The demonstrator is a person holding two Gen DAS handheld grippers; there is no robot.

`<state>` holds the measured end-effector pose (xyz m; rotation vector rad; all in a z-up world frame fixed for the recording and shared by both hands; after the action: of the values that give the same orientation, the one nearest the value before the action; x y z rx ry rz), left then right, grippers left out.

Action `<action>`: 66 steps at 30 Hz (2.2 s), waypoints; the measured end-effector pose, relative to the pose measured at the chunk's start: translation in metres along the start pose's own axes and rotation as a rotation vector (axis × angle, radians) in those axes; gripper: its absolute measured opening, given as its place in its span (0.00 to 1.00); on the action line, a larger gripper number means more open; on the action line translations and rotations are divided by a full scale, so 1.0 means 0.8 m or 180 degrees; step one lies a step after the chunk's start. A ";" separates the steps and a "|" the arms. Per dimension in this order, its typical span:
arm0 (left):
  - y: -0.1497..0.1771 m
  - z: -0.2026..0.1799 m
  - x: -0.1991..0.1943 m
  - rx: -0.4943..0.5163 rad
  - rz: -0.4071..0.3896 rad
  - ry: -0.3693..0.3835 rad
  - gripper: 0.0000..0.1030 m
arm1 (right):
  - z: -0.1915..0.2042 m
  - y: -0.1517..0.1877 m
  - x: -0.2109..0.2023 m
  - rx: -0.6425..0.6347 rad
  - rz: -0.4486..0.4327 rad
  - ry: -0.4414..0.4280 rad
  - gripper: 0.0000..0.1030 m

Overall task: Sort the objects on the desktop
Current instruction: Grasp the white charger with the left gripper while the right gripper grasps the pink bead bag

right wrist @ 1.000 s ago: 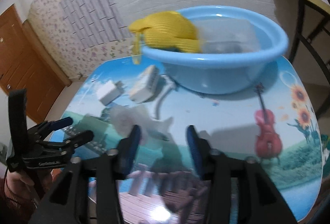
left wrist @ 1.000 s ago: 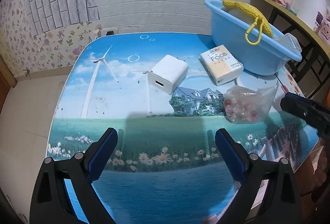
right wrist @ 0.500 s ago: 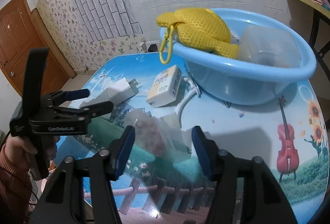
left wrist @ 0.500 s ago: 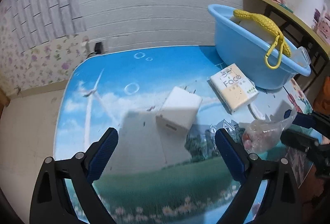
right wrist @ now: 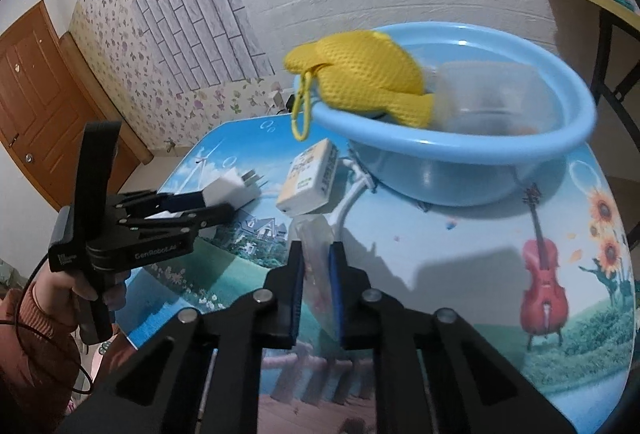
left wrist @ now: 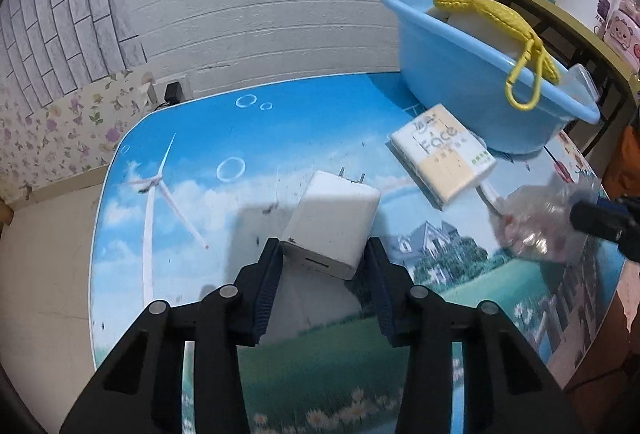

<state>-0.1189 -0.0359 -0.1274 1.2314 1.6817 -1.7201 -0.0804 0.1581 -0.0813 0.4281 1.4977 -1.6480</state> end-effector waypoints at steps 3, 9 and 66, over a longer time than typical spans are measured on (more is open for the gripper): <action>0.010 -0.003 -0.010 -0.0063 -0.0020 -0.0033 0.40 | -0.013 0.006 -0.013 0.0022 -0.0055 0.0059 0.12; 0.032 -0.021 -0.025 -0.0153 -0.0025 -0.0084 0.40 | -0.055 0.019 -0.036 0.0103 -0.0193 0.0398 0.12; 0.072 -0.070 -0.027 -0.0108 -0.0280 -0.0268 1.00 | -0.057 0.054 0.011 -0.0491 -0.0176 0.0492 0.36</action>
<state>-0.0455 0.0015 -0.1345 1.0694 1.7313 -1.7615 -0.0651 0.2006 -0.1257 0.4406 1.7520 -1.5572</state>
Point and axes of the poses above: each gripper's, at about its wrist camera, not at the fingertips, and x roughly the way its jaws point, z to its left, y to its underside, the point moved 4 cm from there along x, roughly the way its jaws point, and after that the axes turned 5 degrees about y, right-handed, at the moved point
